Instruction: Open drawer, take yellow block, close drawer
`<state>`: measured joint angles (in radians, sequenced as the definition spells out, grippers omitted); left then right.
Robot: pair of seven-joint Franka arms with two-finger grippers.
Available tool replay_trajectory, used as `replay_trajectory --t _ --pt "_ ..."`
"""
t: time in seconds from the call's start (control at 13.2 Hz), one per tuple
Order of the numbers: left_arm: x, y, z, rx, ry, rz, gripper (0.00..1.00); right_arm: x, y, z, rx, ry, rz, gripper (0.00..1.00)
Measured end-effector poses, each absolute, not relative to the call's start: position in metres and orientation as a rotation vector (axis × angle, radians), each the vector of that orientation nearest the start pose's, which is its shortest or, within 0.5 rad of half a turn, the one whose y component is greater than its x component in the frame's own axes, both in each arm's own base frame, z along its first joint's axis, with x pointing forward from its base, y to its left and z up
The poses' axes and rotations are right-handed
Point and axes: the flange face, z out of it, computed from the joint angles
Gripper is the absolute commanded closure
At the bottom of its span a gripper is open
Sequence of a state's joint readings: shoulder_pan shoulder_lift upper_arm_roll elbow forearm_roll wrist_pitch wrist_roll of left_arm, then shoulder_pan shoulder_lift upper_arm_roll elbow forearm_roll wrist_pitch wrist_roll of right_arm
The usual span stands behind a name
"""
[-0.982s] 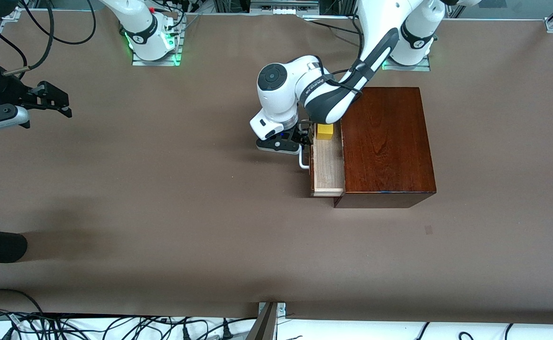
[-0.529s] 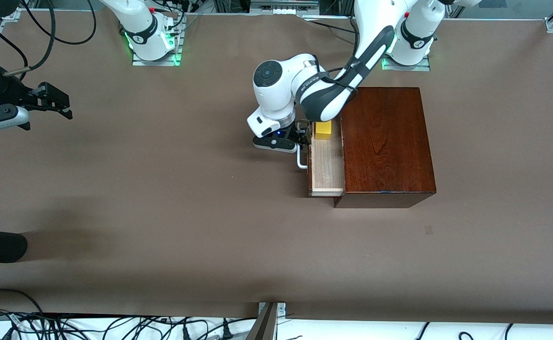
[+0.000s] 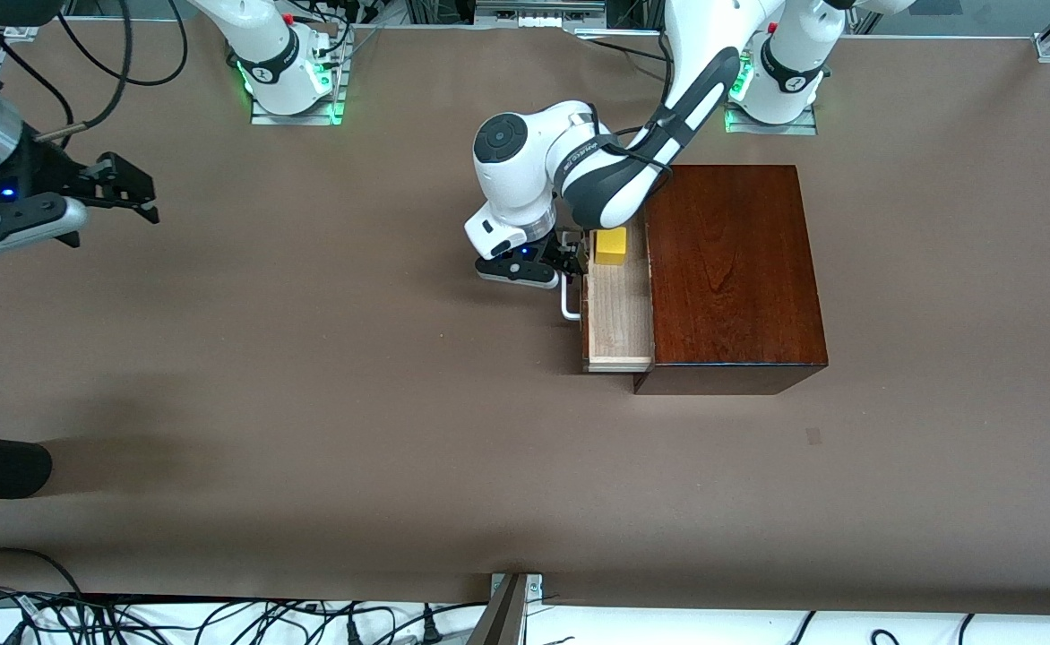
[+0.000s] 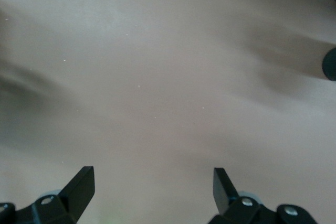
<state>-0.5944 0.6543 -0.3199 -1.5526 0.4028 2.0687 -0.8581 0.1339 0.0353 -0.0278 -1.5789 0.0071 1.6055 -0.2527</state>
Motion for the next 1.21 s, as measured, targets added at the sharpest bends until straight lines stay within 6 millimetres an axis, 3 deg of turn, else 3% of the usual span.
replay_trajectory --t 0.68,0.98,1.21 --pt "0.433 -0.538 0.295 -2.847 0.352 0.005 0.0 0.564 0.067 0.607 -3.082 -0.575 0.002 0.0" --pt "0.441 -0.535 0.363 -2.841 0.299 -0.031 0.0 0.564 0.068 0.607 -3.081 -0.579 0.003 0.0" --pt "0.46 -0.495 0.434 -2.874 0.147 -0.009 0.0 0.563 0.077 0.607 -3.077 -0.604 0.003 0.0"
